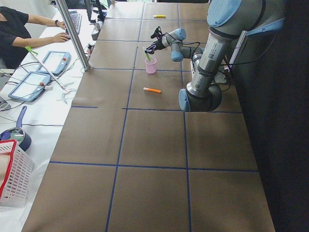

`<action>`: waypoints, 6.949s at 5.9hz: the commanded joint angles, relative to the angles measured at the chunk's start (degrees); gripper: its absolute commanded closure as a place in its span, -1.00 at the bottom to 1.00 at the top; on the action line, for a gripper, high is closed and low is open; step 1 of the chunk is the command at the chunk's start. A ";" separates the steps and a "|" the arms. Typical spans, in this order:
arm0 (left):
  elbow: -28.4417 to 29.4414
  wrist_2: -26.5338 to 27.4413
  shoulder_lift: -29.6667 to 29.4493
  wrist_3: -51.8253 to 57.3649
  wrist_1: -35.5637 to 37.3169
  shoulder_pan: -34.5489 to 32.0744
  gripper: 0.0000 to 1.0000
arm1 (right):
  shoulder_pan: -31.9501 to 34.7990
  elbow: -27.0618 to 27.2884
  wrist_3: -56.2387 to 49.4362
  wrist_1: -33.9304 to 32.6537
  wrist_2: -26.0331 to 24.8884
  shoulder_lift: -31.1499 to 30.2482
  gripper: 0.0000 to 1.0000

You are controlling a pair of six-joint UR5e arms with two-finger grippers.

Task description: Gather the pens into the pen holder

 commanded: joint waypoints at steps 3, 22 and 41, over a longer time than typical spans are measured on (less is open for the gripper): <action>-1.97 -0.53 -0.09 0.13 -0.31 -1.44 -0.99 | -2.84 -5.99 0.75 0.03 -4.12 2.07 -0.80; -2.24 -1.94 1.67 -0.49 0.30 -3.48 -0.97 | -10.05 -37.09 6.64 15.12 -1.87 11.06 1.00; -2.42 -48.16 13.01 1.44 15.02 -16.93 -0.98 | -62.17 -4.81 79.86 20.50 -51.97 46.65 0.03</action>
